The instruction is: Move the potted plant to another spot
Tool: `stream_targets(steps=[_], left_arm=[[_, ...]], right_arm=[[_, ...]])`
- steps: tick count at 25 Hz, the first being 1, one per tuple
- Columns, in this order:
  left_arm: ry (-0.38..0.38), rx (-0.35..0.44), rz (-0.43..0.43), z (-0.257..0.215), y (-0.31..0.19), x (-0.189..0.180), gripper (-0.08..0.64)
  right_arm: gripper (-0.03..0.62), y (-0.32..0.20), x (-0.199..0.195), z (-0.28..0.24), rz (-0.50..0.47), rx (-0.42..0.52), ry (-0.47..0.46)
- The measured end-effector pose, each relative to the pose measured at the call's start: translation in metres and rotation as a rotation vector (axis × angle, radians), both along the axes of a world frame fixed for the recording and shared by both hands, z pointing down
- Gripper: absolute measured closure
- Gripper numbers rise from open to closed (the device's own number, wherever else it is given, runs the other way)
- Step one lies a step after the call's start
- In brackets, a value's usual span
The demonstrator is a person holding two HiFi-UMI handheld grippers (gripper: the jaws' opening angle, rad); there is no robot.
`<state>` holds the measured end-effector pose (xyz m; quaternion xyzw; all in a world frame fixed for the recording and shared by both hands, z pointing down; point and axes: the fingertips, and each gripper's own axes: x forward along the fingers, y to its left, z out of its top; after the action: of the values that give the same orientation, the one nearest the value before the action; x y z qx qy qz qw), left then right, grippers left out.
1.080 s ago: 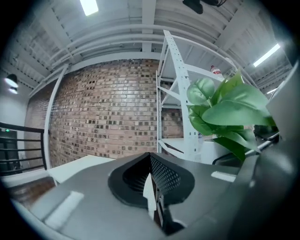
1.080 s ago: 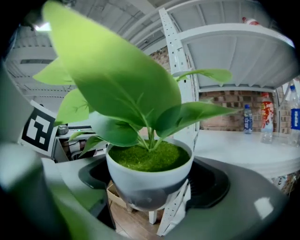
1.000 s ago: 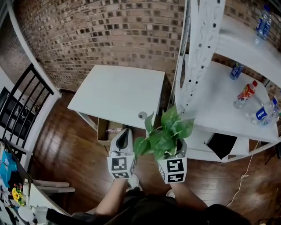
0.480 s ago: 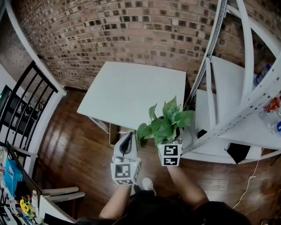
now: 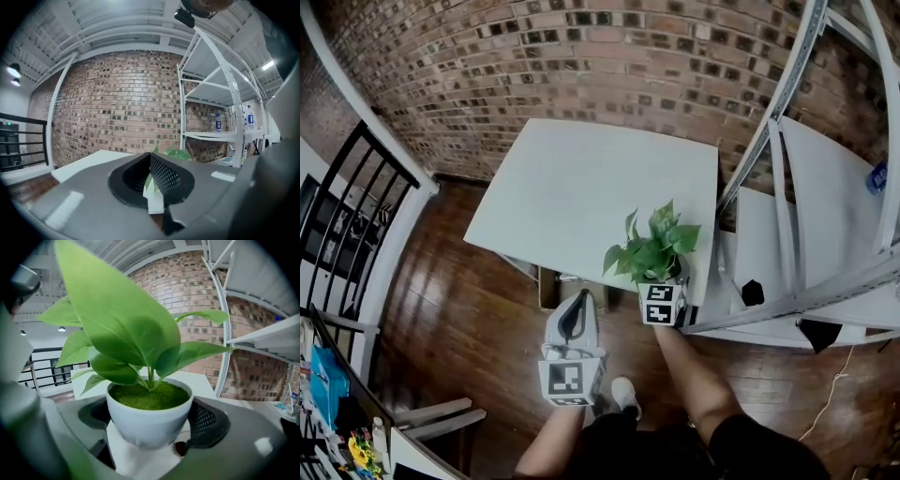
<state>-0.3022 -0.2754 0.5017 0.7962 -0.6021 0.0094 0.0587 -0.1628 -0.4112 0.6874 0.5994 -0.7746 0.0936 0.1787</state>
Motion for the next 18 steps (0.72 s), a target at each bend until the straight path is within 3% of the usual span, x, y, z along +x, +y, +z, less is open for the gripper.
stream_targets(steps=[9, 18], left_arm=[[0.023, -0.006, 0.004, 0.000, -0.004, -0.013, 0.548], [0.039, -0.007, 0.008, -0.001, -0.005, -0.012, 0.548]], right_arm=[[0.110, -0.016, -0.008, 0.026, 0.029, -0.052, 0.047], [0.107, -0.005, -0.005, 0.033, 0.029, -0.089, 0.022]])
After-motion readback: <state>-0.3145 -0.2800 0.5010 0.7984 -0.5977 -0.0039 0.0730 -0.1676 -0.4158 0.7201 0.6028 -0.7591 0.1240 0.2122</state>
